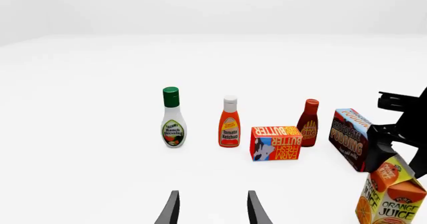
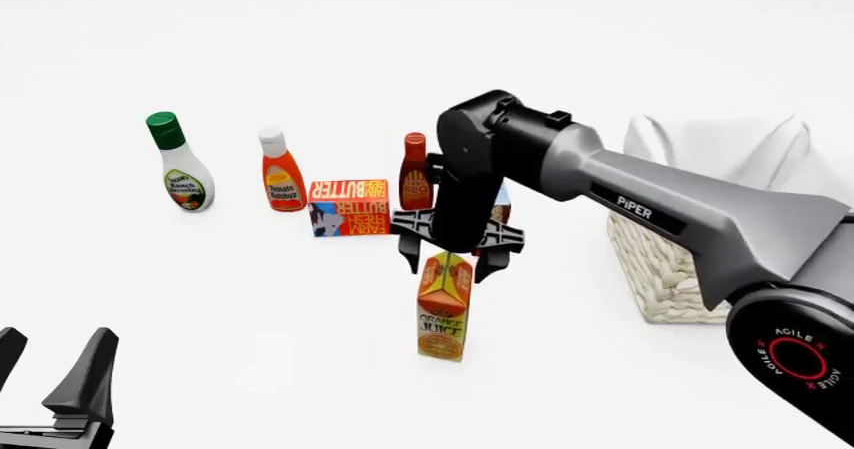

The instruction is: Pick the orange juice and place it in the basket.

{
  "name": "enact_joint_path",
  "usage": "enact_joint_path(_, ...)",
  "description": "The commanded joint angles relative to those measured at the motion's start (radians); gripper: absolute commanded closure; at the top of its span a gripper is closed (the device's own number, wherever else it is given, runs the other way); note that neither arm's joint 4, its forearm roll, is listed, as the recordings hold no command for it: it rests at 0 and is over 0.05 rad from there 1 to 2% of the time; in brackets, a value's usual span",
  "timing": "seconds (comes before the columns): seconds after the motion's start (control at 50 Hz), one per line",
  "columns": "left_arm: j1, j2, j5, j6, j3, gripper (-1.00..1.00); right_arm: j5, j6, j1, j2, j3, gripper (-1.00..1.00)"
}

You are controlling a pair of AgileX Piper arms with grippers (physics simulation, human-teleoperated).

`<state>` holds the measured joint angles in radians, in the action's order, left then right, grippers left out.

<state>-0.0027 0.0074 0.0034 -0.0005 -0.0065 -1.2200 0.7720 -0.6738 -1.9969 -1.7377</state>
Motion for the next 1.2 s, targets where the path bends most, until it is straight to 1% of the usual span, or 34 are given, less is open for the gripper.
enact_joint_path(0.02, 0.000, -0.002, 0.000, 0.000, 0.001, -1.00, 0.000, -0.004, 0.005, -0.015, -0.004, -1.00)
enact_joint_path(0.1, 0.000, -0.002, 0.000, 0.000, 0.001, -1.00, 0.000, -0.009, 0.007, -0.018, -0.004, -1.00)
enact_joint_path(0.12, 0.000, -0.002, 0.000, 0.000, 0.001, -1.00, 0.000, -0.007, 0.008, -0.018, -0.006, 1.00)
enact_joint_path(0.4, 0.000, -0.002, 0.000, 0.000, 0.001, -1.00, 0.000, -0.004, 0.003, -0.030, -0.012, 1.00)
enact_joint_path(0.5, 0.000, -0.002, 0.000, 0.000, 0.001, -1.00, 0.000, -0.013, 0.011, -0.024, -0.005, 1.00)
enact_joint_path(0.52, 0.000, -0.002, 0.000, 0.000, 0.001, -1.00, 0.000, -0.012, 0.011, -0.020, -0.003, 1.00)
enact_joint_path(0.54, 0.000, -0.002, 0.000, 0.000, 0.001, -1.00, 0.000, 0.000, -0.001, -0.011, -0.005, 1.00)
enact_joint_path(0.64, 0.000, -0.002, 0.000, 0.000, 0.001, -1.00, 0.000, -0.004, -0.004, 0.014, 0.001, 1.00)
enact_joint_path(0.68, 0.000, -0.002, 0.000, 0.000, 0.001, -1.00, 0.000, 0.006, -0.016, 0.026, 0.000, 1.00)
enact_joint_path(0.78, 0.000, -0.002, 0.000, 0.000, 0.001, -1.00, 0.000, -0.005, -0.013, 0.053, 0.007, 1.00)
enact_joint_path(0.8, 0.000, -0.002, 0.001, 0.000, 0.001, -1.00, 0.000, 0.004, -0.020, 0.058, 0.006, 1.00)
enact_joint_path(0.86, 0.000, -0.002, 0.000, 0.000, 0.001, -1.00, 0.000, 0.005, -0.022, 0.069, 0.013, 1.00)
enact_joint_path(0.88, 0.000, -0.002, 0.000, 0.000, 0.001, -1.00, 0.000, -0.004, -0.015, 0.071, 0.014, 1.00)
enact_joint_path(1.2, 0.000, -0.002, 0.000, 0.000, 0.001, -1.00, 0.000, -0.012, -0.022, 0.123, 0.027, 1.00)
